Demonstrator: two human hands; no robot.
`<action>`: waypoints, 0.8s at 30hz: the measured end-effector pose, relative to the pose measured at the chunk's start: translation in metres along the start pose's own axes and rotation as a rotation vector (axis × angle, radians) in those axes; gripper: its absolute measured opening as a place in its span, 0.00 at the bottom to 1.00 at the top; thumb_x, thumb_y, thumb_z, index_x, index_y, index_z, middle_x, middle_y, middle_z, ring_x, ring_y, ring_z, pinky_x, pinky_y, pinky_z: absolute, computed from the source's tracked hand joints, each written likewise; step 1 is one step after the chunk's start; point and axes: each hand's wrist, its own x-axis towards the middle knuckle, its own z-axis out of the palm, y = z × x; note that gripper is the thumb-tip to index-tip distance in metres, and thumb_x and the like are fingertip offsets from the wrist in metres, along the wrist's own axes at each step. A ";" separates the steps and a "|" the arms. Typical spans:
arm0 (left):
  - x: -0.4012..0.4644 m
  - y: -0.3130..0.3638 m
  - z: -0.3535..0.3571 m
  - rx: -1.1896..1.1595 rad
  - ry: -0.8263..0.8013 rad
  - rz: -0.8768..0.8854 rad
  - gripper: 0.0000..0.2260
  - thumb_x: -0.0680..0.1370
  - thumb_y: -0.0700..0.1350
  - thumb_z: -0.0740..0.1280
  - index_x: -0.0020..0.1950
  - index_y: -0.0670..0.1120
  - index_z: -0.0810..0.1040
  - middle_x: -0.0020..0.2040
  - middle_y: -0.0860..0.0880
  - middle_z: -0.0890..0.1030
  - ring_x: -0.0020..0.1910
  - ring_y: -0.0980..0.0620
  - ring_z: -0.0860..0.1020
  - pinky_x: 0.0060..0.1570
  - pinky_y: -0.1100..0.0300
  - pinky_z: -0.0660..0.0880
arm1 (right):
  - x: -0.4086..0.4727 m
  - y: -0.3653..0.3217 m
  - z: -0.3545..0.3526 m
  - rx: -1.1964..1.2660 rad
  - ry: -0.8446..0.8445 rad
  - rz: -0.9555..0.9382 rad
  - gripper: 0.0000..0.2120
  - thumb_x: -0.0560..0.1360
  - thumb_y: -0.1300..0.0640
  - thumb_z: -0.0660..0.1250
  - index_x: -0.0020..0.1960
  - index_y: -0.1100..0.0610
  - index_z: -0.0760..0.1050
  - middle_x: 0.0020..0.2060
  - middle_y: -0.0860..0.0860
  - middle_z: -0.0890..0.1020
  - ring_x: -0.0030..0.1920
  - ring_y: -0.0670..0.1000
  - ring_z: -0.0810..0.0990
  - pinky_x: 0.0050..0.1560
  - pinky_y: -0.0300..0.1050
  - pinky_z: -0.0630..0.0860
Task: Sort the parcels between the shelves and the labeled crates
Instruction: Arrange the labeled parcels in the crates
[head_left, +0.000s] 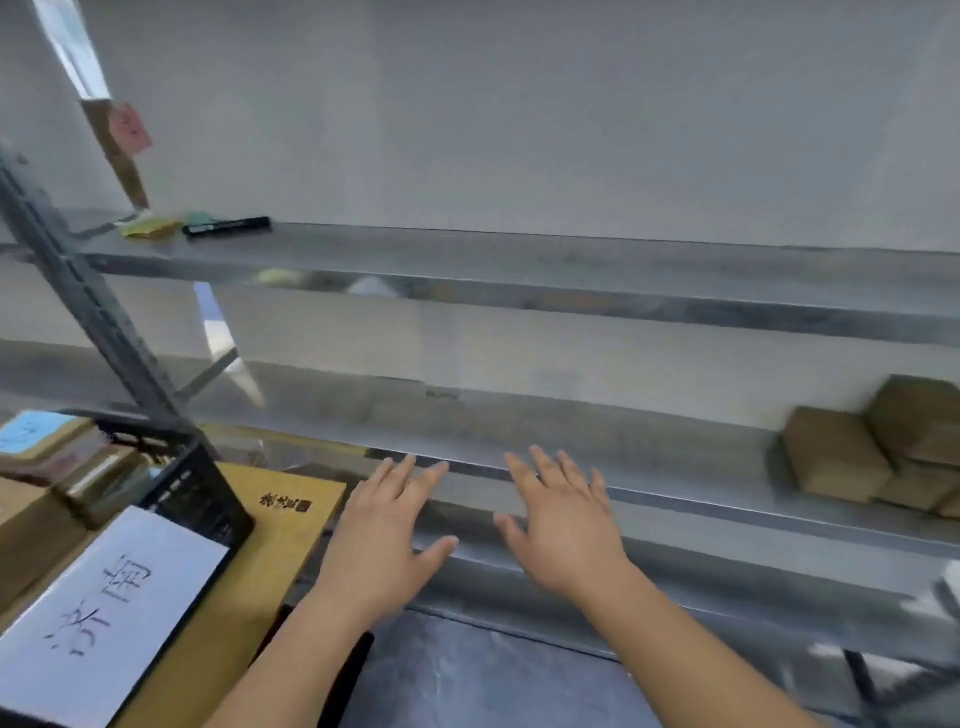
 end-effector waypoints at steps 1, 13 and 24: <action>0.017 0.013 0.009 -0.007 -0.010 0.036 0.36 0.76 0.64 0.67 0.80 0.62 0.55 0.82 0.50 0.58 0.81 0.49 0.51 0.79 0.52 0.52 | 0.002 0.018 -0.004 -0.001 0.007 0.037 0.34 0.83 0.37 0.55 0.83 0.42 0.46 0.84 0.48 0.47 0.83 0.55 0.44 0.81 0.62 0.42; 0.196 0.147 0.106 -0.044 -0.193 0.375 0.37 0.75 0.66 0.63 0.80 0.63 0.51 0.82 0.50 0.57 0.81 0.48 0.53 0.79 0.51 0.52 | 0.034 0.198 -0.054 0.024 0.086 0.390 0.34 0.82 0.37 0.55 0.83 0.42 0.46 0.84 0.48 0.49 0.83 0.55 0.46 0.81 0.60 0.43; 0.271 0.289 0.187 -0.062 -0.369 0.513 0.37 0.75 0.65 0.65 0.80 0.63 0.52 0.81 0.43 0.59 0.79 0.39 0.57 0.77 0.50 0.58 | 0.012 0.353 -0.066 0.076 0.081 0.653 0.34 0.82 0.36 0.56 0.83 0.43 0.49 0.84 0.48 0.50 0.83 0.54 0.48 0.80 0.61 0.48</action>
